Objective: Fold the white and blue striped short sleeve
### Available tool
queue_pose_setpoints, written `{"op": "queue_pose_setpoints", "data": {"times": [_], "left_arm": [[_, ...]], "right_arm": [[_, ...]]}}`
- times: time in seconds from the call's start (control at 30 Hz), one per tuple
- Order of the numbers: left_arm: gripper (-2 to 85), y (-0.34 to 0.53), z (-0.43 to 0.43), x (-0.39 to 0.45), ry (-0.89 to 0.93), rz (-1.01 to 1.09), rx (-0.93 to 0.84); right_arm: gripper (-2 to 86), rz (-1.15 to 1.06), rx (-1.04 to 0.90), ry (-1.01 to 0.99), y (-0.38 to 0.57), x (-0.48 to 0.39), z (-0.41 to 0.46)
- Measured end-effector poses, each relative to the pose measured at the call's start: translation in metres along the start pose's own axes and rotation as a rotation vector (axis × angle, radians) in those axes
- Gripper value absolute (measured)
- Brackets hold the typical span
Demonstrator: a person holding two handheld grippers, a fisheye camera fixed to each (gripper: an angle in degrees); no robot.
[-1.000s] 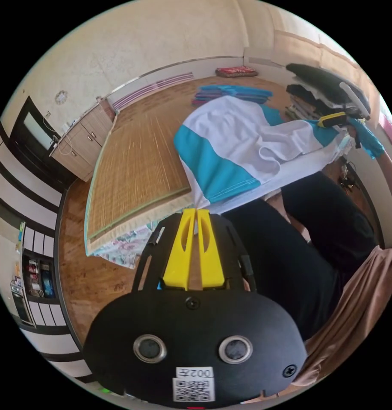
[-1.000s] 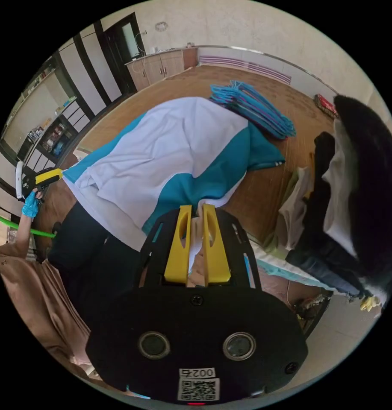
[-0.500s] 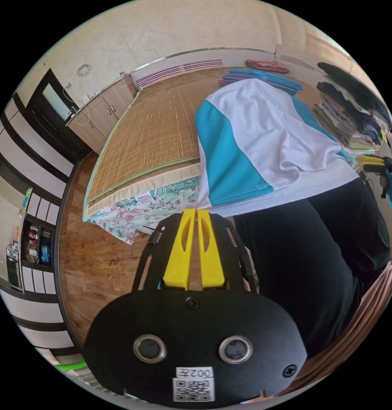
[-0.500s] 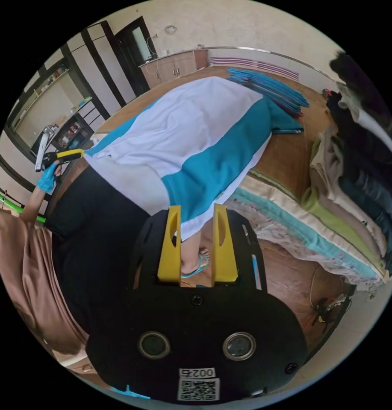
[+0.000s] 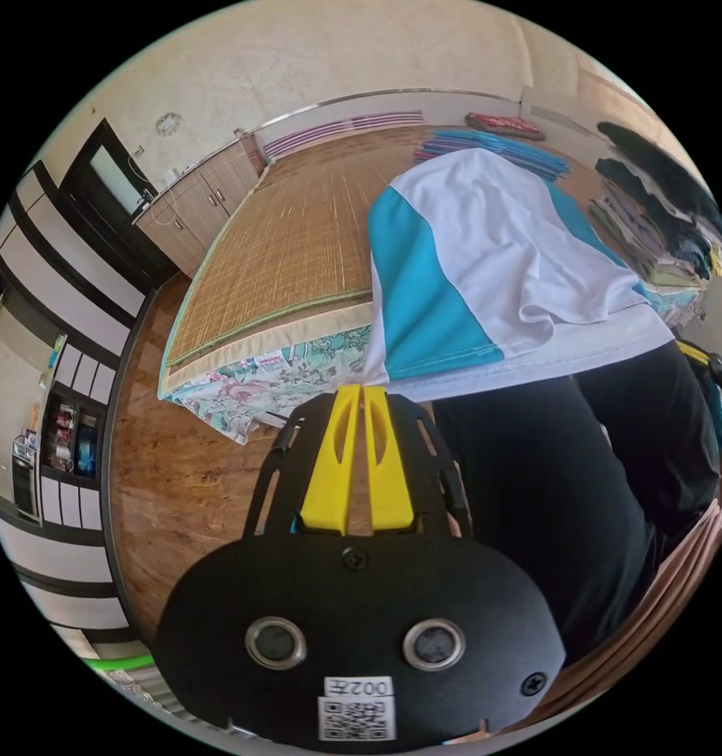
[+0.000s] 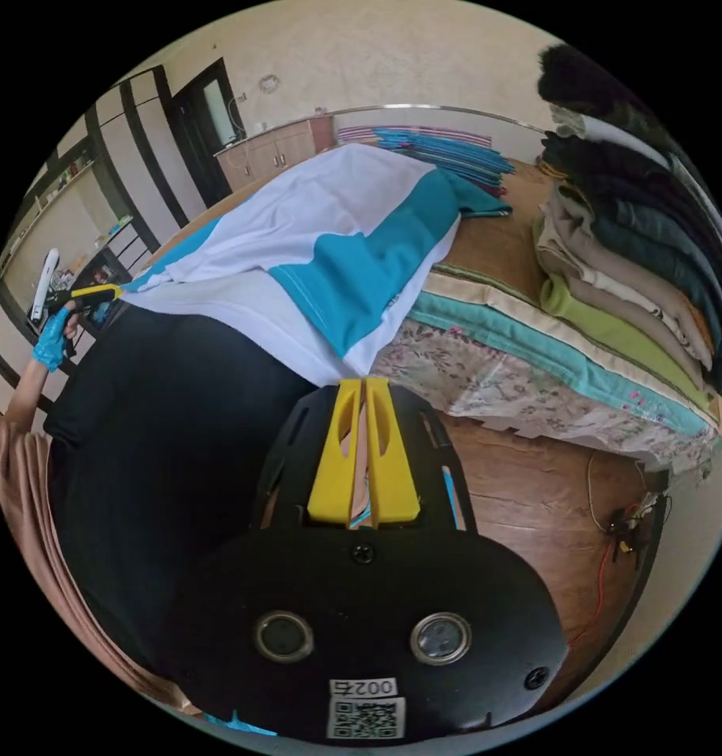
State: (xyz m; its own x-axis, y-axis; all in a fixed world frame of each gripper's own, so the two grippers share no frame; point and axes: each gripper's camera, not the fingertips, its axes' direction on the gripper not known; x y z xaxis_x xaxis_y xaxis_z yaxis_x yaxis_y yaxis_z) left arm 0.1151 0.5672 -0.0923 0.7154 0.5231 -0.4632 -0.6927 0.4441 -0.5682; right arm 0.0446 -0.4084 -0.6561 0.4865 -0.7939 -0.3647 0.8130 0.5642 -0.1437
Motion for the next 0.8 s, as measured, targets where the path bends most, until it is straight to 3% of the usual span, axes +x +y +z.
{"op": "queue_pose_setpoints", "data": {"times": [0.37, 0.8], "left_arm": [[-1.0, 0.045, -0.041, -0.014, 0.071, 0.096, 0.087], [-0.7, 0.129, -0.037, -0.027, 0.259, 0.142, 0.072]], "right_arm": [[-0.7, 0.058, 0.32, 0.243, 0.025, -0.014, -0.104], [1.0, 0.126, 0.095, 0.099, 0.087, -0.016, -0.077]]}}
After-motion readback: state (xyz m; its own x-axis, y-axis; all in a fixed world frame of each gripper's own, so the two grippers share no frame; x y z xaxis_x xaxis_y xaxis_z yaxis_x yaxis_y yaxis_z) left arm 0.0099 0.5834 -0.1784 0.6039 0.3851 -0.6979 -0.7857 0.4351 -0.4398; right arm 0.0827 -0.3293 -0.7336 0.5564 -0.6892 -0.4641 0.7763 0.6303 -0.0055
